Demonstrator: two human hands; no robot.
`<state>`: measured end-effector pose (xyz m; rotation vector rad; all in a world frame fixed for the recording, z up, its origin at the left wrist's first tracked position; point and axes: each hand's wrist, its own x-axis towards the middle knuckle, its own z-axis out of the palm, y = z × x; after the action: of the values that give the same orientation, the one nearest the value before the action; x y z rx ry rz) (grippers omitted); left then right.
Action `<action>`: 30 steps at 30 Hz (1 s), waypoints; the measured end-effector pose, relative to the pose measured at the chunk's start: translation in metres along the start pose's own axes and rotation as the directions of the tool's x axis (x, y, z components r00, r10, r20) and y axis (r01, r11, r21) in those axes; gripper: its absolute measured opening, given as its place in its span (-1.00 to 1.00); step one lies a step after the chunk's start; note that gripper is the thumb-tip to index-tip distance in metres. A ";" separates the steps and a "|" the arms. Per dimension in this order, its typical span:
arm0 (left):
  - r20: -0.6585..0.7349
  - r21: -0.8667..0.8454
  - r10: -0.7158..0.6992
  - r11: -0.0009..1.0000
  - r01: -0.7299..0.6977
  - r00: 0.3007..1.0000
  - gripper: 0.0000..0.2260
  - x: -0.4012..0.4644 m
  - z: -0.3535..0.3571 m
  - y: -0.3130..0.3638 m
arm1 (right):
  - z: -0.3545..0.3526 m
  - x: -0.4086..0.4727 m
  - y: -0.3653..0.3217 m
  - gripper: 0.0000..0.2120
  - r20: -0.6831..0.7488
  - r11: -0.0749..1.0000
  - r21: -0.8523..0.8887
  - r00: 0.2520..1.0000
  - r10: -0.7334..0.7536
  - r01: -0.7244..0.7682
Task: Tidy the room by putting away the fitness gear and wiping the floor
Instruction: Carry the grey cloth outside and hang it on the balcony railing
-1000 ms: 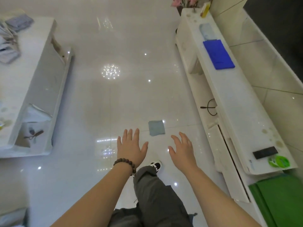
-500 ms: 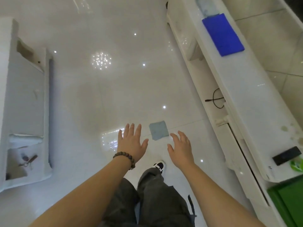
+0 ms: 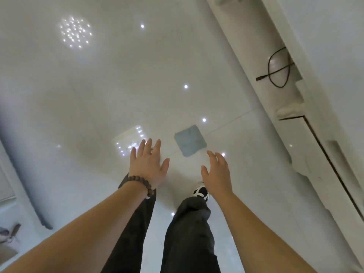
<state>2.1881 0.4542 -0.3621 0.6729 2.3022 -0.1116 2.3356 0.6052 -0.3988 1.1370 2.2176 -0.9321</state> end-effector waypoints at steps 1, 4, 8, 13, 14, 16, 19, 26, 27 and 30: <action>0.014 0.007 0.011 1.000 -0.011 1.000 -0.41 0.022 0.010 -0.007 | 0.016 0.021 0.003 -0.49 -0.002 0.999 0.018 0.999 0.034 -0.034; 0.045 0.026 0.041 0.999 -0.042 0.998 -0.40 0.093 0.044 -0.028 | 0.070 0.088 0.016 -0.48 -0.005 0.987 0.087 0.990 0.139 -0.138; 0.073 0.070 0.077 0.994 -0.083 0.994 -0.40 0.185 0.102 -0.055 | 0.143 0.186 0.032 -0.47 -0.016 0.974 0.139 0.983 0.184 -0.180; 0.081 0.094 0.107 0.989 -0.115 0.991 -0.39 0.267 0.165 -0.072 | 0.209 0.285 0.058 -0.41 -0.095 0.967 0.115 0.967 0.238 -0.227; 0.079 0.094 0.112 0.988 -0.119 0.991 -0.39 0.277 0.175 -0.074 | 0.219 0.297 0.064 -0.39 -0.116 0.967 0.087 0.962 0.248 -0.239; 0.076 0.090 0.122 0.988 -0.129 0.990 -0.39 0.292 0.192 -0.077 | 0.235 0.315 0.076 -0.34 -0.162 0.960 0.026 0.947 0.279 -0.278; 0.084 0.096 0.137 0.985 -0.145 0.987 -0.39 0.304 0.209 -0.079 | 0.253 0.330 0.092 -0.31 -0.188 0.931 -0.009 0.915 0.356 -0.364; 0.078 0.050 0.150 0.987 -0.154 0.986 -0.39 0.301 0.222 -0.071 | 0.262 0.340 0.101 -0.68 -0.095 0.939 0.058 0.934 0.344 -0.340; 0.080 0.048 0.150 0.987 -0.154 0.985 -0.39 0.298 0.221 -0.069 | 0.259 0.338 0.100 -0.71 -0.089 0.943 0.082 0.941 0.328 -0.321; 0.076 0.055 0.144 0.987 -0.149 0.987 -0.39 0.286 0.210 -0.061 | 0.244 0.322 0.090 -0.80 -0.138 0.956 0.130 0.950 0.281 -0.264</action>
<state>2.1162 0.4702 -0.7144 0.8536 2.1804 -0.1349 2.2616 0.6248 -0.8053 1.5709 2.0742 -0.8811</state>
